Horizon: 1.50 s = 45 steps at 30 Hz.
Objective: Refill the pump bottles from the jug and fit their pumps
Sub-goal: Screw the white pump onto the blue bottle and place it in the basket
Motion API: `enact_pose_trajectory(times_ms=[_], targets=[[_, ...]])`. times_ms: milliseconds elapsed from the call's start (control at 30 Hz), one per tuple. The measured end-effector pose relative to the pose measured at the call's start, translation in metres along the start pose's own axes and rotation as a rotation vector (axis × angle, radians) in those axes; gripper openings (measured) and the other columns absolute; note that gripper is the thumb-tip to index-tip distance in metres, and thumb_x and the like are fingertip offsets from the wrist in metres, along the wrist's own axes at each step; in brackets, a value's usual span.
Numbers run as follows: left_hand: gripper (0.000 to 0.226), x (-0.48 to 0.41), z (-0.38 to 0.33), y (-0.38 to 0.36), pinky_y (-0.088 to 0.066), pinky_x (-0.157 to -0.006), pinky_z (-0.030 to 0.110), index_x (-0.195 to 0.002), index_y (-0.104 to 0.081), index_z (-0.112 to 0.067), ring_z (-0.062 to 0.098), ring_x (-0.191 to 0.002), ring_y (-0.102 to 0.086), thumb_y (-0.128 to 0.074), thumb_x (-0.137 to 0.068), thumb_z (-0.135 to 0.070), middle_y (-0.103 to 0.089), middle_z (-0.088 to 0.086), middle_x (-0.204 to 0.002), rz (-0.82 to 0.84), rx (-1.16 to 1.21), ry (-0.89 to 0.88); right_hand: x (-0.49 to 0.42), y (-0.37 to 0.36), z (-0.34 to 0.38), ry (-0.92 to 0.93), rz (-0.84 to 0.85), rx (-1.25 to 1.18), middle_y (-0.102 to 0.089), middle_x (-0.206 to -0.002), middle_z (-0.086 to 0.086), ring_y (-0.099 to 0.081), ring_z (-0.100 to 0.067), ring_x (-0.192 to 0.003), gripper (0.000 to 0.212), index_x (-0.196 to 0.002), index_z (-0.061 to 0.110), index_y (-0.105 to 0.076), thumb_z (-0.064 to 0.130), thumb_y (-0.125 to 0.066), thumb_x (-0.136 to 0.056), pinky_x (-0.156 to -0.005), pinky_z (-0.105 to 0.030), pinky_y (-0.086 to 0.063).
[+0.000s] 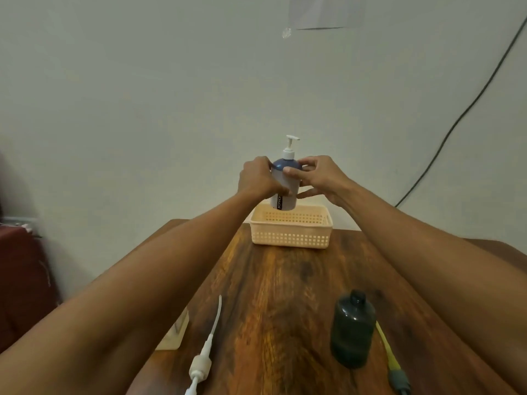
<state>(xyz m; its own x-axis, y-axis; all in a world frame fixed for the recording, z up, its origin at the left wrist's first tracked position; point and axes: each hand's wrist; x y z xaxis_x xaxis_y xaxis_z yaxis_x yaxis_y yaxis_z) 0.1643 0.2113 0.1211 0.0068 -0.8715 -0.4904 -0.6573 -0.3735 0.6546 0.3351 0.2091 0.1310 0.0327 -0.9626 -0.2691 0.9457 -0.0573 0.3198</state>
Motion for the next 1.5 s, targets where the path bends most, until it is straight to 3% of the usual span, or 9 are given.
enact_pose_trajectory(times_ms=[133, 267, 433, 667, 867, 1000, 1133, 1300, 1500], targets=[[0.055, -0.040, 0.016, -0.016, -0.060, -0.092, 0.040, -0.121, -0.064, -0.009, 0.025, -0.105, -0.067, -0.090, -0.072, -0.013, -0.069, 0.009, -0.113, 0.143, 0.095, 0.070, -0.046, -0.002, -0.030, 0.009, -0.011, -0.006, -0.072, -0.124, -0.008, -0.073, -0.023, -0.100, 0.071, -0.141, 0.009, -0.059, 0.030, -0.091, -0.081, -0.063, -0.037, -0.066], [0.040, -0.067, 0.037, -0.040, -0.060, -0.092, 0.039, -0.124, -0.064, -0.005, 0.026, -0.104, -0.066, -0.069, -0.085, -0.002, -0.067, 0.010, -0.112, 0.194, 0.138, 0.155, -0.081, -0.012, -0.059, -0.001, 0.009, 0.007, -0.071, -0.125, -0.008, -0.072, -0.027, -0.112, 0.071, -0.142, 0.008, -0.061, 0.029, -0.092, -0.081, -0.069, -0.039, -0.068], [0.023, -0.097, 0.067, -0.071, -0.061, -0.083, 0.037, -0.112, -0.070, 0.001, 0.025, -0.089, -0.067, -0.060, -0.092, -0.006, -0.071, 0.016, -0.106, 0.188, 0.130, 0.230, -0.113, -0.032, -0.091, -0.007, 0.030, 0.080, -0.070, -0.125, -0.009, -0.071, -0.030, -0.115, 0.057, -0.134, 0.008, -0.068, 0.026, -0.089, -0.085, -0.078, -0.044, -0.068], [0.021, -0.131, 0.104, -0.096, -0.063, -0.086, 0.039, -0.111, -0.070, 0.004, 0.028, -0.098, -0.072, -0.061, -0.093, -0.003, -0.072, 0.017, -0.106, 0.224, 0.136, 0.308, -0.146, -0.052, -0.115, -0.019, 0.055, 0.172, -0.069, -0.129, -0.015, -0.068, -0.034, -0.116, 0.054, -0.132, 0.004, -0.068, 0.025, -0.087, -0.087, -0.086, -0.051, -0.065], [0.021, -0.132, 0.128, -0.117, -0.061, -0.092, 0.043, -0.106, -0.071, 0.005, 0.030, -0.099, -0.071, -0.063, -0.091, -0.007, -0.073, 0.019, -0.104, 0.235, 0.064, 0.352, -0.156, -0.074, -0.144, -0.027, 0.074, 0.279, -0.070, -0.132, -0.015, -0.067, -0.034, -0.120, 0.059, -0.136, 0.003, -0.066, 0.031, -0.086, -0.088, -0.103, -0.050, -0.057], [0.028, -0.133, 0.135, -0.129, -0.059, -0.093, 0.038, -0.113, -0.066, 0.002, 0.031, -0.105, -0.067, -0.066, -0.094, -0.017, -0.068, 0.017, -0.113, 0.236, 0.032, 0.392, -0.156, -0.082, -0.159, -0.013, 0.079, 0.330, -0.072, -0.130, -0.013, -0.067, -0.031, -0.117, 0.054, -0.134, 0.006, -0.069, 0.033, -0.083, -0.091, -0.104, -0.047, -0.055], [0.031, -0.133, 0.140, -0.136, -0.055, -0.085, 0.033, -0.114, -0.064, 0.001, 0.026, -0.099, -0.063, -0.066, -0.094, -0.023, -0.068, 0.016, -0.116, 0.221, 0.012, 0.410, -0.155, -0.085, -0.161, -0.012, 0.087, 0.370, -0.072, -0.129, -0.013, -0.067, -0.030, -0.117, 0.053, -0.134, 0.006, -0.069, 0.035, -0.082, -0.092, -0.103, -0.043, -0.055], [0.034, -0.133, 0.142, -0.138, -0.051, -0.086, 0.034, -0.118, -0.061, -0.001, 0.026, -0.101, -0.060, -0.066, -0.095, -0.026, -0.066, 0.015, -0.120, 0.240, 0.045, 0.429, -0.153, -0.086, -0.159, -0.017, 0.093, 0.449, -0.072, -0.127, -0.012, -0.067, -0.030, -0.115, 0.054, -0.133, 0.006, -0.069, 0.040, -0.080, -0.092, -0.088, -0.032, -0.050], [0.038, -0.124, 0.126, -0.131, -0.046, -0.083, 0.034, -0.120, -0.056, -0.006, 0.026, -0.102, -0.054, -0.068, -0.094, -0.030, -0.057, 0.009, -0.114, 0.280, 0.108, 0.434, -0.140, -0.074, -0.141, -0.051, 0.103, 0.444, -0.059, -0.151, -0.013, -0.057, -0.032, -0.137, 0.077, -0.153, 0.007, -0.049, 0.045, -0.077, -0.093, -0.113, -0.041, -0.047]])
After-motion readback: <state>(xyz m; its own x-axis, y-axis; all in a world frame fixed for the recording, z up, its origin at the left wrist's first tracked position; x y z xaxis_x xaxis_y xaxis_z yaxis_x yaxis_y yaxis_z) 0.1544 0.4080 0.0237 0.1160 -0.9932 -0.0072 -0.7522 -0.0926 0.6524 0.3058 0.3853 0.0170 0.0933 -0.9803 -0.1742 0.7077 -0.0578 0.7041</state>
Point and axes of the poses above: each hand's wrist, its own x-axis away from the middle knuckle, its own y-axis out of the back of the hand, z = x × y
